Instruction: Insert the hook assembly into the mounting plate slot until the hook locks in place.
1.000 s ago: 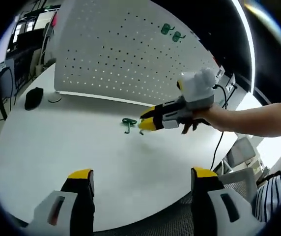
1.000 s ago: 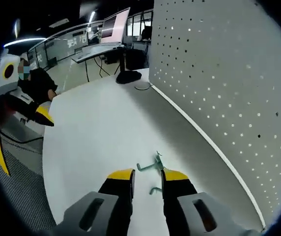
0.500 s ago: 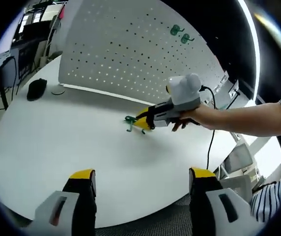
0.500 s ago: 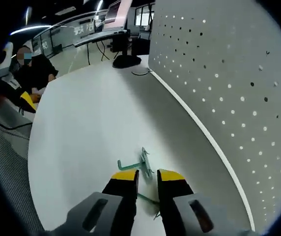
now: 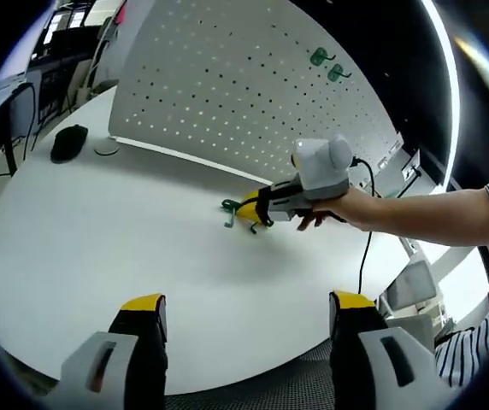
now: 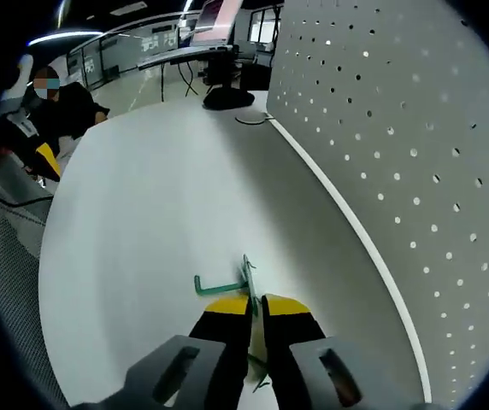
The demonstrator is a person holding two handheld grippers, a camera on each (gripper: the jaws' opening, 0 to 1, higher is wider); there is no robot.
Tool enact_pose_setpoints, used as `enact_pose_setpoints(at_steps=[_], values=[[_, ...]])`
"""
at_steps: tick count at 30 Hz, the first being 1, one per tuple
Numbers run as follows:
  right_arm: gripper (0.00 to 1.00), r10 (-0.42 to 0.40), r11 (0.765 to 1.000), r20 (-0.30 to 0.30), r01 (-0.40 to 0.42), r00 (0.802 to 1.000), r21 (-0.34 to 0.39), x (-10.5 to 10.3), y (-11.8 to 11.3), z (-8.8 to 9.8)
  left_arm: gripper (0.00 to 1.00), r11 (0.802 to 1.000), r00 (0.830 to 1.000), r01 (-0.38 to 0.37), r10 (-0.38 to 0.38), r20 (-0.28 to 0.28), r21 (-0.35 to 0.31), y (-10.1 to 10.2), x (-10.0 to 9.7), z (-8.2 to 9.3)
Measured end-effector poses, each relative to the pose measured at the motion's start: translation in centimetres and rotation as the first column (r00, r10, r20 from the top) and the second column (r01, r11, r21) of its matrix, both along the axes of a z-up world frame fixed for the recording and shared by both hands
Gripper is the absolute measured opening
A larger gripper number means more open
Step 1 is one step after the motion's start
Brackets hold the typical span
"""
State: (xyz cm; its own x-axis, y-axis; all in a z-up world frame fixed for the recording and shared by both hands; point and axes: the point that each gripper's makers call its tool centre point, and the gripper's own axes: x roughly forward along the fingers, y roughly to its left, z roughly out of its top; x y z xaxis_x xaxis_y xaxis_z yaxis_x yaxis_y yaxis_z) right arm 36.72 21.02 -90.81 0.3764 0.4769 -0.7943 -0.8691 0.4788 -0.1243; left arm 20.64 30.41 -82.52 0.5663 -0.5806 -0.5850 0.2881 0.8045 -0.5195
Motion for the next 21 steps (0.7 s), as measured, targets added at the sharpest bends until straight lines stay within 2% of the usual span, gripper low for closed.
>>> enact_pose_setpoints(at_steps=[2,5,7,8,10,13,19,21], values=[[0.01,-0.02,1.0,-0.017,0.02,1.0,0.008,-0.2,0.0,-0.1,0.79,1.0,1.0,-0.005,0.005,-0.002,-0.01,0.0,0.1,0.1],[0.01,-0.034,0.999,-0.005,0.034,0.999,0.016,0.0,-0.1,0.2,0.79,1.0,1.0,-0.012,0.012,-0.006,-0.024,0.0,0.2,0.3],[0.0,0.004,1.0,0.051,-0.003,0.999,-0.008,0.3,-0.1,0.7,0.78,1.0,1.0,-0.012,0.012,0.002,-0.02,0.1,0.4,0.5],[0.0,0.008,1.0,0.058,-0.008,0.998,-0.007,0.3,0.0,1.0,0.78,1.0,1.0,-0.013,0.013,0.004,-0.02,0.2,0.5,0.6],[0.0,-0.018,1.0,0.059,0.017,0.998,0.024,0.5,0.1,1.9,0.78,1.0,1.0,-0.015,0.015,0.01,-0.02,0.3,0.8,0.9],[0.0,-0.103,0.991,0.037,0.099,0.994,0.093,0.9,0.1,3.2,0.78,0.999,1.0,-0.019,0.02,0.023,-0.025,0.4,1.3,1.5],[0.0,-0.148,0.98,0.063,0.138,0.987,0.142,0.7,-0.6,5.6,0.79,0.998,0.997,-0.047,0.05,0.064,-0.036,1.0,3.1,2.9],[0.0,-0.19,0.97,0.065,0.177,0.98,0.164,0.7,-1.2,6.4,0.79,0.997,0.995,-0.055,0.059,0.076,-0.054,1.0,3.8,3.6]])
